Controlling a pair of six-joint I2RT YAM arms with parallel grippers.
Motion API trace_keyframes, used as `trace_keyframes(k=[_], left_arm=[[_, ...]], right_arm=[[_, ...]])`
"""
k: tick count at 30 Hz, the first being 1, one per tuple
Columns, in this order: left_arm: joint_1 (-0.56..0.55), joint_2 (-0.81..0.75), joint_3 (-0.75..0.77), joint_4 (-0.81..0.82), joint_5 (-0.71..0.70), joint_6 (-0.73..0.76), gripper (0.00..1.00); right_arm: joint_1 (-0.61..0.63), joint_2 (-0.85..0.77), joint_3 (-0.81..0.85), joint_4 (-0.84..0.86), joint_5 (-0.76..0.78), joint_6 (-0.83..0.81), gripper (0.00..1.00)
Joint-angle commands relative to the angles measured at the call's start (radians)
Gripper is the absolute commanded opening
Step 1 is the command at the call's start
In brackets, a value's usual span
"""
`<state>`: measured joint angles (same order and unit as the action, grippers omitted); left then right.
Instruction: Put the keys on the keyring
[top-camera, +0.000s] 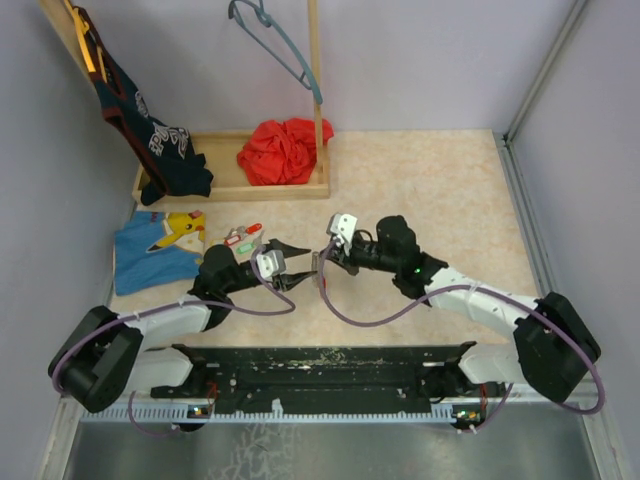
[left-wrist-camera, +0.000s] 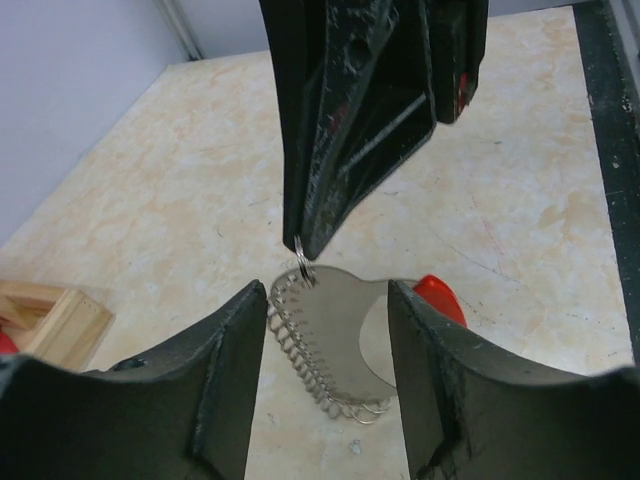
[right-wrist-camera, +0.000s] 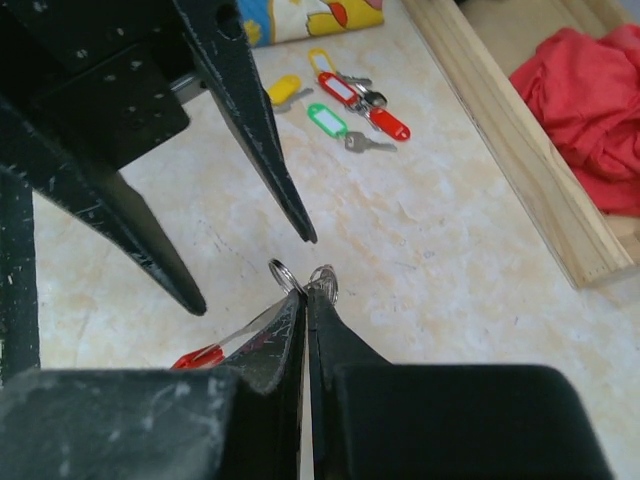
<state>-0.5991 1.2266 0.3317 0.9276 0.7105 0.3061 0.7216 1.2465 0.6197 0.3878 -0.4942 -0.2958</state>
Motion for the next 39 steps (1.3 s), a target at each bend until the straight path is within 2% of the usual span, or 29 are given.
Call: trace_keyframes(k=[1, 8, 15, 22, 25, 39], left_arm=[[-0.005, -0.024, -0.027, 0.012, -0.078, -0.007, 0.61], [-0.002, -0.028, -0.021, 0.01, -0.138, -0.034, 0.63], [-0.003, 0.02, -0.014, 0.075, -0.081, -0.126, 0.58], [-0.004, 0.138, -0.028, 0.269, -0.002, -0.256, 0.46], [-0.003, 0.178, -0.022, 0.328, 0.011, -0.281, 0.43], [-0.004, 0.231, 0.032, 0.301, 0.0, -0.292, 0.37]], right_arm=[[-0.001, -0.025, 0.176, -0.355, 0.077, -0.029, 0.0], [0.041, 0.04, 0.37, -0.682, 0.183, -0.067, 0.0], [0.102, 0.12, 0.486, -0.83, 0.362, -0.104, 0.0], [0.145, 0.146, 0.514, -0.851, 0.427, -0.129, 0.0], [0.154, 0.148, 0.518, -0.852, 0.43, -0.14, 0.0], [0.182, 0.162, 0.531, -0.854, 0.436, -0.159, 0.0]])
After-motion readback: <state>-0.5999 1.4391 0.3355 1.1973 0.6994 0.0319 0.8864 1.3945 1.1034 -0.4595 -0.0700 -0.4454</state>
